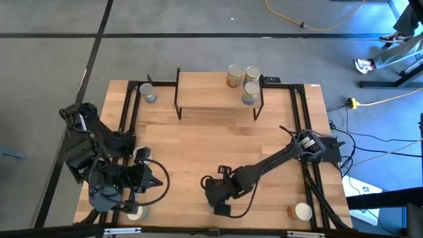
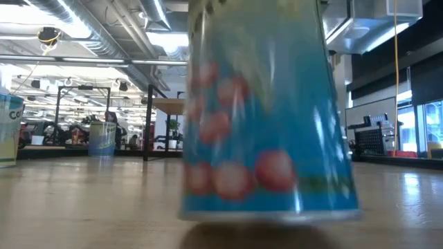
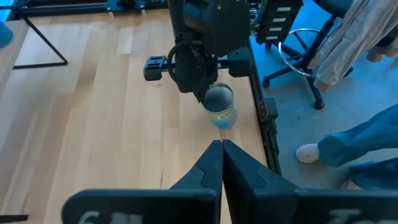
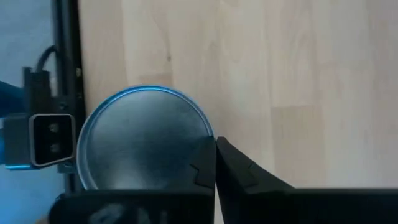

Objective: Pick and place cans onto a shelf
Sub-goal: Put the right canned cherries on the shelf

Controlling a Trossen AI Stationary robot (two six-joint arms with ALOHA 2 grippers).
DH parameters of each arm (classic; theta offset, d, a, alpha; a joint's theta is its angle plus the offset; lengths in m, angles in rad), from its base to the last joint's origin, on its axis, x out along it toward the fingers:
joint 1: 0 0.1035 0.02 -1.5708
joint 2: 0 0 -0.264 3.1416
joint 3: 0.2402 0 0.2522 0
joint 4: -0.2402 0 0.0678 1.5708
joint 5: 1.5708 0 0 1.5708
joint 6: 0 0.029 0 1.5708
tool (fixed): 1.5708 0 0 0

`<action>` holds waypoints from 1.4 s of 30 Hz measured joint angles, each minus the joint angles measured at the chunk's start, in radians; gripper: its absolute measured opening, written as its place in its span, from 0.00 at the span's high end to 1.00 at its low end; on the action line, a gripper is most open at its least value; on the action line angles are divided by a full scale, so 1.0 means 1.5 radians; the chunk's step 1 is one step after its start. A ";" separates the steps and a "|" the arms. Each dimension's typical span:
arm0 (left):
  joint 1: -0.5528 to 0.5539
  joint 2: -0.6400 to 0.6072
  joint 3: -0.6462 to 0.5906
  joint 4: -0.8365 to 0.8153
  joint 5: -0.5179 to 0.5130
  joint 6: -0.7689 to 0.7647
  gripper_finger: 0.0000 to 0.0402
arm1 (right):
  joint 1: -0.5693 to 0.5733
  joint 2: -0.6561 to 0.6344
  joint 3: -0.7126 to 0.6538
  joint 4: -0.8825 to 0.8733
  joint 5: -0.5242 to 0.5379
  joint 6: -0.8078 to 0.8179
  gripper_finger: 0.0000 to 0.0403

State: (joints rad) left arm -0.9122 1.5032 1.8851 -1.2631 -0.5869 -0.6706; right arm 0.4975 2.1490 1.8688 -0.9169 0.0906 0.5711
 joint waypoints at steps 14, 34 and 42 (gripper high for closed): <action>0.000 0.000 0.000 0.000 0.000 0.000 1.00 | -0.014 -0.003 0.083 -0.096 0.015 -0.058 1.00; 0.000 0.000 0.000 0.000 0.000 0.000 1.00 | -0.100 -0.005 0.305 -0.338 0.086 -0.148 1.00; 0.000 0.000 0.000 -0.001 0.000 0.000 1.00 | -0.150 -0.028 0.323 -0.410 0.131 -0.180 1.00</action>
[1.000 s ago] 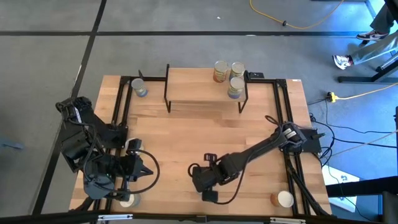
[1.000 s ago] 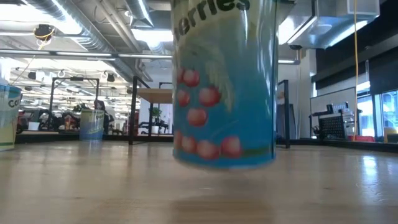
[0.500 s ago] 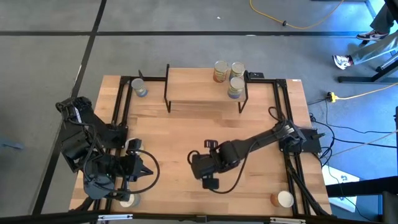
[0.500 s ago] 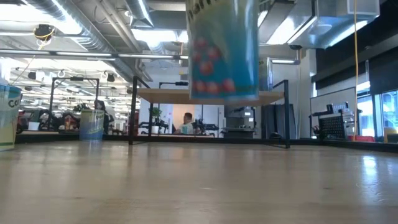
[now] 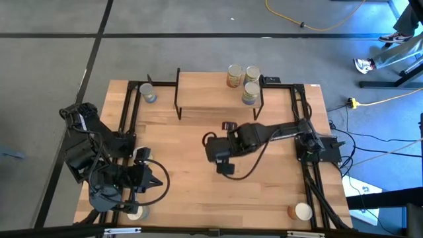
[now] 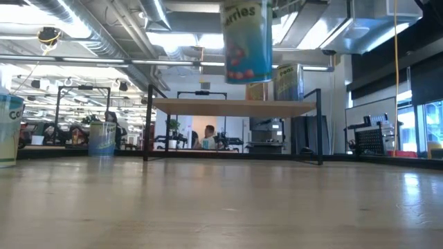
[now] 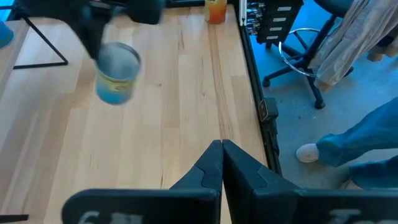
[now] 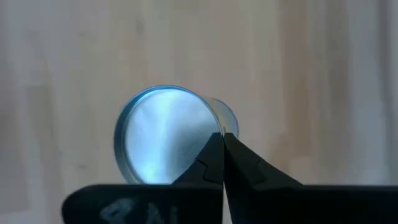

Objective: Pick and place cans onto a shelf
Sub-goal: Put the right canned cherries on the shelf

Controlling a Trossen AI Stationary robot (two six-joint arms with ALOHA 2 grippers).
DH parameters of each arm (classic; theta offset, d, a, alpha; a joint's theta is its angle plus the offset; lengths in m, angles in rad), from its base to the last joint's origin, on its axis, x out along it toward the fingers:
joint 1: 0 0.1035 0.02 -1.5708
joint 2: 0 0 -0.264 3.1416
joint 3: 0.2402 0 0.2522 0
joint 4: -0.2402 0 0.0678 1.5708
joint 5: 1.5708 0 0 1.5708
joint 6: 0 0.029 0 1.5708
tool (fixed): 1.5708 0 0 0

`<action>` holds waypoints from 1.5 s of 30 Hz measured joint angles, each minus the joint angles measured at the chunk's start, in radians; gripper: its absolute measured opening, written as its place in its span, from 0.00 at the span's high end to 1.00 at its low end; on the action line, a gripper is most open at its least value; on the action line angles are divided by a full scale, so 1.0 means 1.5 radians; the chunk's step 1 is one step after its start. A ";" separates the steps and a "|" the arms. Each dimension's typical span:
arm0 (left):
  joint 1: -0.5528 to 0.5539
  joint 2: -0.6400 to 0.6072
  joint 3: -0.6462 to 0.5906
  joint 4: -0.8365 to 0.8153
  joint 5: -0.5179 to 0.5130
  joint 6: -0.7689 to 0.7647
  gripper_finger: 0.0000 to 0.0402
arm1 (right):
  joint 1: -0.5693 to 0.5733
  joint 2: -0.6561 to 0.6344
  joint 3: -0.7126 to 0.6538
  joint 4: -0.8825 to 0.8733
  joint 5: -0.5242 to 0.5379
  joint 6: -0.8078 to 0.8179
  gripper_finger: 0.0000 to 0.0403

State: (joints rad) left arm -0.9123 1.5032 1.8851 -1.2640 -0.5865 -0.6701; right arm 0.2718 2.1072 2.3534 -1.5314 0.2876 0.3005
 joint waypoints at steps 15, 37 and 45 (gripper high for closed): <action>0.000 0.000 0.000 -0.001 0.000 0.001 1.00 | -0.092 -0.057 0.001 -0.015 0.016 -0.080 1.00; 0.019 0.000 0.000 0.000 -0.021 0.000 1.00 | -0.274 -0.097 0.002 -0.001 -0.001 -0.221 1.00; 0.045 0.000 0.000 0.000 0.002 0.011 1.00 | -0.332 -0.097 0.002 0.002 -0.001 -0.261 1.00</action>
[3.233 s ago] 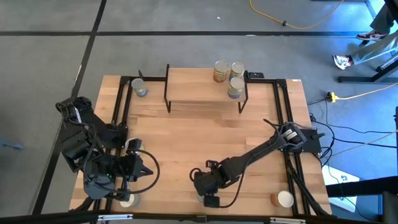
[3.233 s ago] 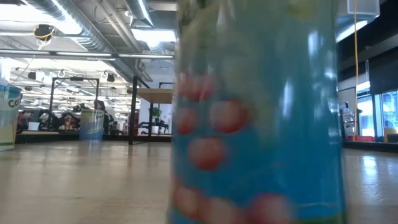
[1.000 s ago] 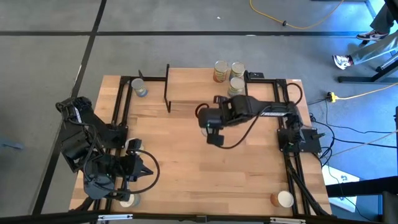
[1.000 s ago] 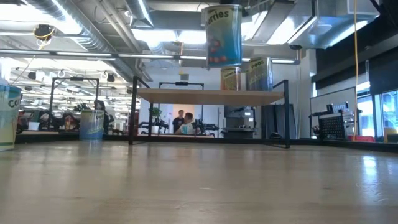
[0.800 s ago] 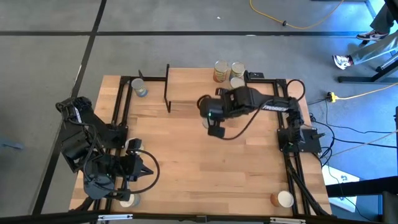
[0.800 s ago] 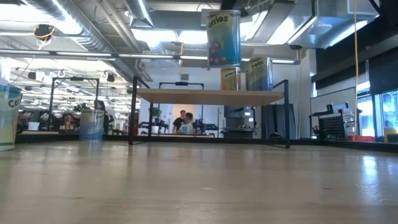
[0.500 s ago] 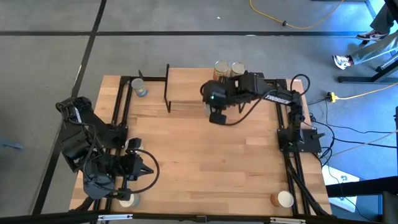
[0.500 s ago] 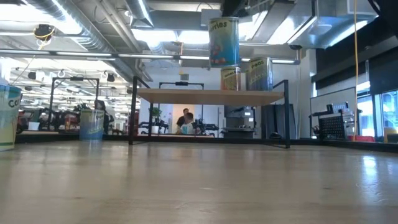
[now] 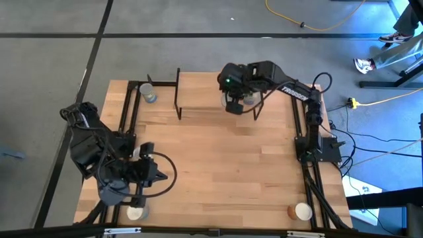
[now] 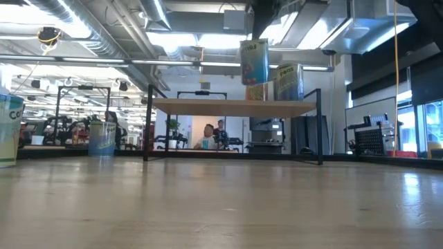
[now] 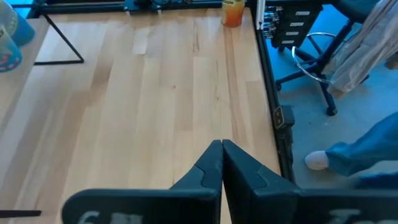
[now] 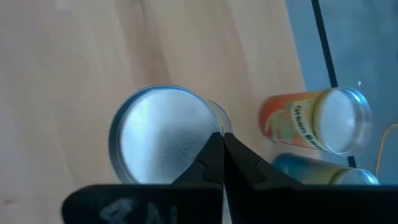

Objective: Pick and place cans onto a shelf
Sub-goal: Put the right canned cherries on the shelf

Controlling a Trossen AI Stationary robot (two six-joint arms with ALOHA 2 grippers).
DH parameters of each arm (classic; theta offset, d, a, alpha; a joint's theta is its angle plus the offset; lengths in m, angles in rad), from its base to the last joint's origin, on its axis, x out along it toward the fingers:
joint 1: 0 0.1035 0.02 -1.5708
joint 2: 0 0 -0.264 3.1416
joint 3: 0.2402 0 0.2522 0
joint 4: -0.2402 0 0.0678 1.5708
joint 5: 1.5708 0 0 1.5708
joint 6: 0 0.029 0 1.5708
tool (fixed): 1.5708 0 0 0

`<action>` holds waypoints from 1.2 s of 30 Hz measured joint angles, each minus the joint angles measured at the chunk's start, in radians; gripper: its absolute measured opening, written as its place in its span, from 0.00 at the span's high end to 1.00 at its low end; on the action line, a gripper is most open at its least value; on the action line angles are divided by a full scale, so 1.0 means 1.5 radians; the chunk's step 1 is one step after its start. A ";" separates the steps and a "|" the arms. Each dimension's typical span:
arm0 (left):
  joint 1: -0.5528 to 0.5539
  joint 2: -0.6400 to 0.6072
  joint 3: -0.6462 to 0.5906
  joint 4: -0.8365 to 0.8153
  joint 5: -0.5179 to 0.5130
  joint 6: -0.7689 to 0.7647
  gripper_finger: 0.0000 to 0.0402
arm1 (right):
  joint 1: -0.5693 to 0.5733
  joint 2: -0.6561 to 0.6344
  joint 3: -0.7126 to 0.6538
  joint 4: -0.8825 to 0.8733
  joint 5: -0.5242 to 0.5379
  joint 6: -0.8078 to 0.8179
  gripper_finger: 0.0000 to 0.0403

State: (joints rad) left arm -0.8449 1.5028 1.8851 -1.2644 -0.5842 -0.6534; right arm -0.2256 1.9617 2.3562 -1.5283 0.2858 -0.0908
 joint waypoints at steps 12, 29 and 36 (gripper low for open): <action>0.024 0.000 0.000 0.000 0.002 0.021 1.00 | -0.054 0.000 -0.003 0.017 -0.040 -0.036 1.00; 0.028 0.000 0.000 0.000 0.002 0.022 1.00 | -0.077 0.006 -0.004 0.017 -0.063 -0.046 1.00; 0.028 0.000 0.000 0.000 0.002 0.022 1.00 | -0.078 0.015 -0.006 0.009 -0.048 -0.044 1.00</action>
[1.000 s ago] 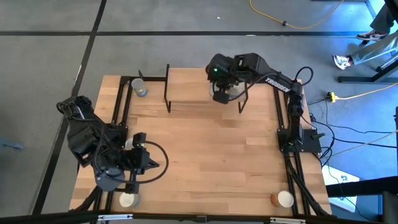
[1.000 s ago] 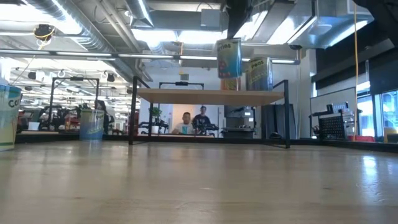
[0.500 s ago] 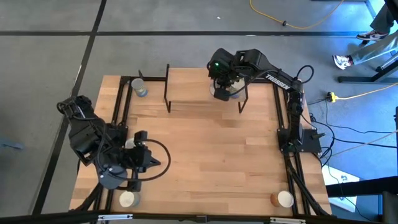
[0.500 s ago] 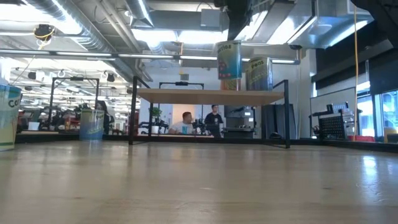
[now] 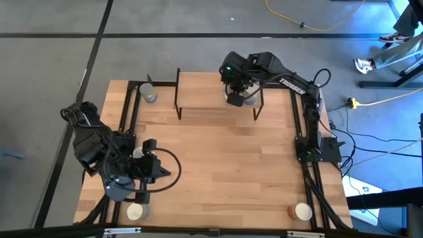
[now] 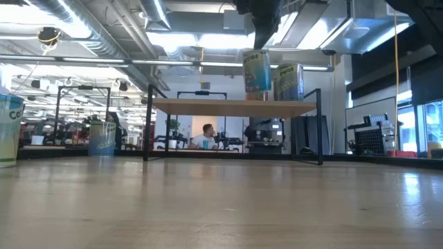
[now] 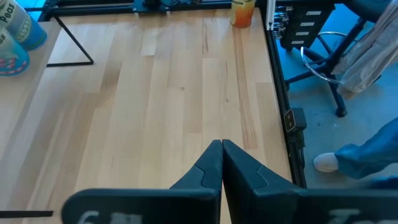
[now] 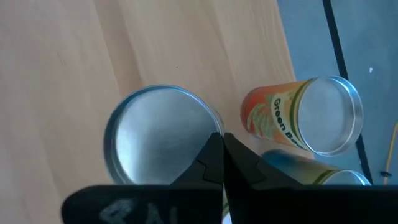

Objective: Pick and place cans onto a shelf
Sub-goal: Put the right canned cherries on the shelf

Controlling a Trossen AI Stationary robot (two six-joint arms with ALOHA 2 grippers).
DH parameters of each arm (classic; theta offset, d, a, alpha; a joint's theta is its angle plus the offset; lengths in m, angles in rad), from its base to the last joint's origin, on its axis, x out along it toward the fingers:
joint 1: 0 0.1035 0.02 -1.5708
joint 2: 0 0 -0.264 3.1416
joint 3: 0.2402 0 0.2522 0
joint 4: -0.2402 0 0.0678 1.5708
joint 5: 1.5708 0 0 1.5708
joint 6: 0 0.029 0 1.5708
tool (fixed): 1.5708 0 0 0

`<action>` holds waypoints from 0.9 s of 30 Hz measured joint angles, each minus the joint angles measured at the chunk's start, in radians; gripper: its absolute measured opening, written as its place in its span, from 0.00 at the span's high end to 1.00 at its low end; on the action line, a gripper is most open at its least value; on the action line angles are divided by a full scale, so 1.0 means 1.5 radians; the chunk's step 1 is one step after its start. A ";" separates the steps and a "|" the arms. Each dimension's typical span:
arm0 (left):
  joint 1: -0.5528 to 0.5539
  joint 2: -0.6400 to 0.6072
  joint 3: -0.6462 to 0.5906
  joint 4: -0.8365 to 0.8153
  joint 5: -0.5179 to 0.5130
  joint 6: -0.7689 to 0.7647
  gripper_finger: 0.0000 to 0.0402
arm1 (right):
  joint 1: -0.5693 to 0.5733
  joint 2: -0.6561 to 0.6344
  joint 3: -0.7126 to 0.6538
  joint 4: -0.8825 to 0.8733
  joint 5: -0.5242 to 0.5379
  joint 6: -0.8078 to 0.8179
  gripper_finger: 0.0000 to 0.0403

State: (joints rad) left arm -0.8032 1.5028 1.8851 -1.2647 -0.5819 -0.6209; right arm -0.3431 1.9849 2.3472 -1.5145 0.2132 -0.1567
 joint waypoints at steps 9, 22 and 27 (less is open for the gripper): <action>0.000 0.000 0.000 0.000 0.000 -0.002 1.00 | -0.002 0.001 -0.048 0.027 0.003 -0.001 1.00; 0.000 0.000 0.000 0.000 0.000 -0.003 1.00 | -0.007 0.001 -0.075 0.056 0.019 -0.004 1.00; 0.000 0.000 0.000 0.000 0.000 -0.003 1.00 | -0.007 0.001 -0.075 0.055 0.019 -0.003 0.98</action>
State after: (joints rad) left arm -0.8032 1.5028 1.8851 -1.2644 -0.5826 -0.6250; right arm -0.3534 1.9869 2.2353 -1.4316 0.2422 -0.1618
